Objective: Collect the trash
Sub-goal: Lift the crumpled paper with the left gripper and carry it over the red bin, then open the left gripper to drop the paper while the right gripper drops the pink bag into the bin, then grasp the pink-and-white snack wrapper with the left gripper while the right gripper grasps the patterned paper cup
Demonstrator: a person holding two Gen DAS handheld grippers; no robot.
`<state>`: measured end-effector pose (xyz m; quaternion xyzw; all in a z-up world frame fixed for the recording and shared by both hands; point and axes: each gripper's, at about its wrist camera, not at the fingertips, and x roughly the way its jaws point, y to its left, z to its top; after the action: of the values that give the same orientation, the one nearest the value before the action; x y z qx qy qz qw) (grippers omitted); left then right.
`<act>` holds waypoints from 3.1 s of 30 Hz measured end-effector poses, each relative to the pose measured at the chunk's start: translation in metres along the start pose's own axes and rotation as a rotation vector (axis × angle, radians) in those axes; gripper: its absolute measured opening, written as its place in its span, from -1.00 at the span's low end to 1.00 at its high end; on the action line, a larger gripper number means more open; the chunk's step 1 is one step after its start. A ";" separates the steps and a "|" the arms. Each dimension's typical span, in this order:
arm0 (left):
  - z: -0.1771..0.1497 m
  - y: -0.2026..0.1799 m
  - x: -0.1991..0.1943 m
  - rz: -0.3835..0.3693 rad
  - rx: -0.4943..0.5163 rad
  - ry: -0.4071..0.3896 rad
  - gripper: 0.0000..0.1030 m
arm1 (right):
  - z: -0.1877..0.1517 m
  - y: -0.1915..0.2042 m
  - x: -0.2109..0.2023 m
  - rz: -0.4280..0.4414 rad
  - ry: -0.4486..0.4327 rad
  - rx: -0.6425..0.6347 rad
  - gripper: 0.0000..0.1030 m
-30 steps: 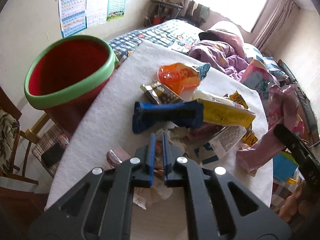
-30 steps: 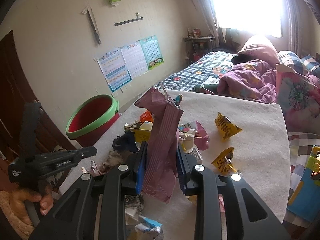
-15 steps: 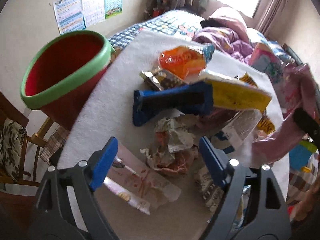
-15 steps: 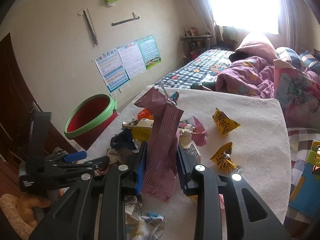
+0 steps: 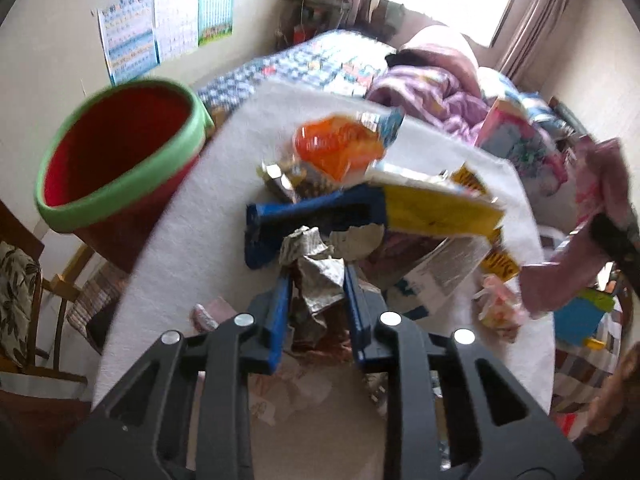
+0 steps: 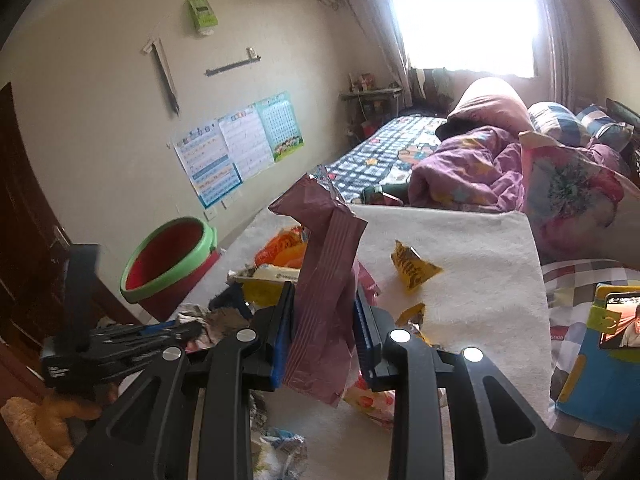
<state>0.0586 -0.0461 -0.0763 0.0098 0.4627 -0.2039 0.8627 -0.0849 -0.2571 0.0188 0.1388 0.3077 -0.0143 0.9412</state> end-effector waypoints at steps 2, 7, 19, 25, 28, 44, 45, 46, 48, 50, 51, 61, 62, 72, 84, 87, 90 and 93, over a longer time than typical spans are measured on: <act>0.002 0.005 -0.020 -0.005 -0.011 -0.052 -0.52 | 0.003 0.008 0.001 0.013 -0.004 -0.010 -0.46; 0.012 0.026 -0.056 0.017 -0.036 -0.154 -0.52 | 0.015 0.038 0.010 0.054 -0.005 -0.055 -0.46; 0.047 0.143 -0.070 0.166 -0.129 -0.262 -0.52 | 0.052 0.151 0.089 0.213 0.065 -0.139 -0.45; 0.068 0.192 -0.046 0.192 -0.151 -0.251 -0.52 | 0.078 0.206 0.145 0.237 0.090 -0.194 -0.43; 0.077 0.213 -0.026 0.185 -0.164 -0.223 -0.52 | 0.079 0.228 0.179 0.223 0.136 -0.219 -0.43; 0.085 0.252 0.023 0.152 -0.191 -0.135 -0.52 | 0.071 0.262 0.226 0.203 0.189 -0.203 0.21; 0.085 0.251 0.025 0.151 -0.190 -0.129 -0.52 | 0.072 0.261 0.224 0.203 0.189 -0.201 0.21; 0.085 0.250 0.027 0.150 -0.188 -0.125 -0.52 | 0.071 0.260 0.221 0.204 0.189 -0.200 0.21; 0.086 0.248 0.032 0.149 -0.178 -0.114 -0.52 | 0.067 0.260 0.207 0.203 0.181 -0.207 0.21; 0.088 0.249 0.036 0.150 -0.169 -0.109 -0.49 | 0.064 0.255 0.195 0.193 0.154 -0.225 0.21; 0.088 0.246 0.037 0.157 -0.161 -0.111 -0.37 | 0.061 0.254 0.186 0.184 0.138 -0.244 0.21; 0.083 0.227 0.018 0.192 -0.141 -0.167 0.20 | 0.038 0.219 0.132 0.068 0.066 -0.283 0.21; 0.082 0.225 0.014 0.192 -0.142 -0.171 0.21 | 0.035 0.212 0.128 0.055 0.063 -0.271 0.21; 0.048 0.176 -0.018 0.173 -0.149 -0.165 0.31 | 0.021 0.132 0.095 -0.021 0.083 -0.144 0.21; -0.019 0.094 -0.015 0.061 -0.185 -0.026 0.50 | -0.036 0.056 0.056 -0.051 0.179 -0.076 0.22; -0.032 0.084 -0.010 0.056 -0.222 0.002 0.50 | -0.051 0.046 0.049 -0.045 0.208 -0.073 0.22; -0.044 0.078 -0.002 0.054 -0.261 0.039 0.50 | -0.059 0.037 0.045 -0.038 0.226 -0.068 0.22; -0.053 0.071 0.008 0.062 -0.284 0.074 0.50 | -0.064 0.028 0.040 -0.029 0.236 -0.060 0.22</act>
<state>0.0458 0.0272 -0.1251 -0.0904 0.5179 -0.1092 0.8436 -0.0862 -0.2103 -0.0474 0.1067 0.4185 -0.0025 0.9019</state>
